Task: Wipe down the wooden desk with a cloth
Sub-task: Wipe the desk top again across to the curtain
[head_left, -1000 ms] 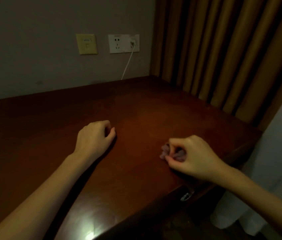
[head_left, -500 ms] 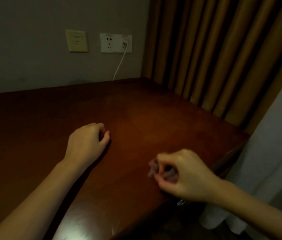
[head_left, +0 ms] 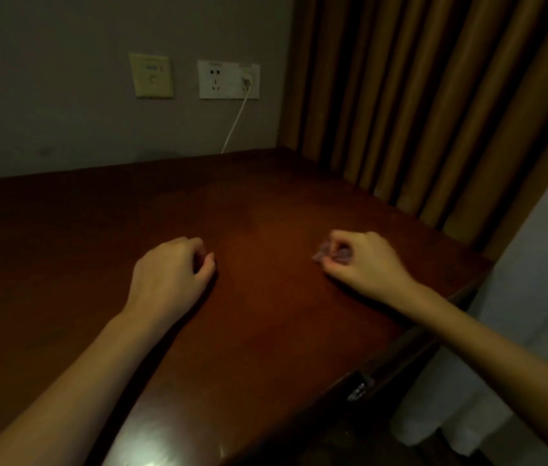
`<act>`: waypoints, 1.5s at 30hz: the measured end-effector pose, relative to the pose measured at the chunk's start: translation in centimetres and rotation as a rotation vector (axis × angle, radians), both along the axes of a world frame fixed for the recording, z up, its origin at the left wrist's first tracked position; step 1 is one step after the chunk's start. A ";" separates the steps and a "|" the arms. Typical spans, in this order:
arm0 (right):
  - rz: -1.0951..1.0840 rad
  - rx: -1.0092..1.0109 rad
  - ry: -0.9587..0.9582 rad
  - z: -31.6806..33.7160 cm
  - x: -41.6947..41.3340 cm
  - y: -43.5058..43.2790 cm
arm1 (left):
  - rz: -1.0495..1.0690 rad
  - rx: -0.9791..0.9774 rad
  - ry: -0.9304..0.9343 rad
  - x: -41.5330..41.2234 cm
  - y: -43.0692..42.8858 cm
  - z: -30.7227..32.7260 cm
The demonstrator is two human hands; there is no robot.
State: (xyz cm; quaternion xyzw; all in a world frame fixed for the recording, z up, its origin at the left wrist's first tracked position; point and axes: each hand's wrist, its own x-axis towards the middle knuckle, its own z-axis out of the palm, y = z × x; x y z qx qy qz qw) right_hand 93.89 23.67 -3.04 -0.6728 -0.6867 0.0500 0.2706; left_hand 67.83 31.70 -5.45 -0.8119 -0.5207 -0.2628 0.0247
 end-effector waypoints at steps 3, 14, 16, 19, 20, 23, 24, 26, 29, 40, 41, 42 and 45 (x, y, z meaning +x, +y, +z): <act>-0.029 0.021 0.005 -0.1 1.7 -4.6 | 0.010 0.004 0.008 0.3 0.2 0.0; 0.322 0.014 -0.102 0.0 -11.7 2.3 | 0.021 -0.015 -0.069 -0.1 -0.2 0.2; 0.219 -0.005 -0.076 0.1 -10.8 5.0 | 0.025 -0.028 -0.093 -0.1 -0.3 0.3; 0.060 -0.046 -0.034 0.1 -6.2 5.9 | 0.017 -0.050 -0.087 0.0 -0.4 0.5; 0.000 -0.047 -0.030 0.1 -4.4 5.2 | 0.009 -0.047 -0.078 0.0 -0.4 0.5; -0.099 -0.011 -0.008 0.0 -0.8 0.7 | 0.009 -0.025 -0.044 0.0 -0.3 0.3; -0.096 0.002 0.011 -0.1 -0.6 -1.2 | 0.010 -0.022 -0.039 0.0 -0.3 0.3; -0.016 -0.003 0.027 -0.3 -2.0 -4.6 | 0.013 -0.020 -0.031 0.1 -0.3 0.2; 0.219 -0.067 0.023 -0.1 -6.4 -6.1 | 0.029 -0.021 -0.029 0.3 -0.3 0.4; -0.045 -0.118 -0.063 0.0 -6.2 9.5 | 0.095 -0.100 -0.209 -0.1 -0.7 0.9; -0.103 -0.119 -0.061 0.0 -4.6 9.0 | 0.091 -0.103 -0.198 -0.1 -0.6 0.8; -0.154 -0.104 -0.061 0.0 -3.1 8.1 | 0.090 -0.099 -0.184 0.0 -0.6 0.8; -0.205 -0.067 -0.049 -0.1 -1.1 3.1 | 0.090 -0.071 -0.134 0.0 -0.5 0.6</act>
